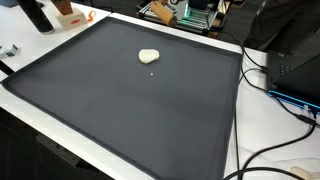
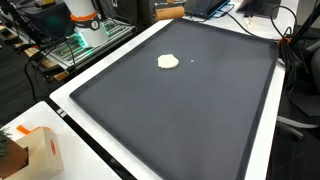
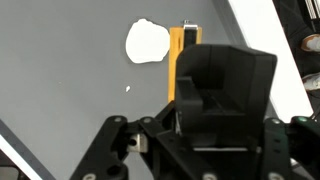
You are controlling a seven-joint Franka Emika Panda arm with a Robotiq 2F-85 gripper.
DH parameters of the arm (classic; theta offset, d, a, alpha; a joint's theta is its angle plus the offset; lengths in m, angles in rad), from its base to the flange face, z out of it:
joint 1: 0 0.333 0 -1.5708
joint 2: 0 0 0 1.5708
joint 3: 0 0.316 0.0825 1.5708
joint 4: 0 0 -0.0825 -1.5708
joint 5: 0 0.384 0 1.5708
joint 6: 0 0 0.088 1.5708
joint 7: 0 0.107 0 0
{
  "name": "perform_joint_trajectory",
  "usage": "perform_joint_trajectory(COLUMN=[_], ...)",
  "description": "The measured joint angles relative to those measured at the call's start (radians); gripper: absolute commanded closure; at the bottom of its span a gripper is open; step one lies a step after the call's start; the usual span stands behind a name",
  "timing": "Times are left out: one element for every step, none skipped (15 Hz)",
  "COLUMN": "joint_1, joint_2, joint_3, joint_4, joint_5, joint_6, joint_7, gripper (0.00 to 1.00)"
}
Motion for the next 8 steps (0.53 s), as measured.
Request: perform_joint_trajectory(joint_1=[0.000,0.000,0.000,0.000,0.000,0.000,0.000,0.000], joint_2=[-0.005,-0.007,-0.007,-0.007,-0.007,-0.007,-0.007,-0.007], joint_3=[0.000,0.000,0.000,0.000,0.000,0.000,0.000,0.000], joint_4=[0.000,0.000,0.000,0.000,0.000,0.000,0.000,0.000], joint_5=[0.000,0.000,0.000,0.000,0.000,0.000,0.000,0.000], joint_6=[-0.004,-0.006,-0.007,-0.008,-0.008,-0.008,-0.008,-0.008], joint_7=[-0.008,-0.011,-0.012,-0.012,-0.013,-0.013,-0.013,-0.013], gripper=[0.56,0.56,0.56,0.56,0.56,0.56,0.56,0.56])
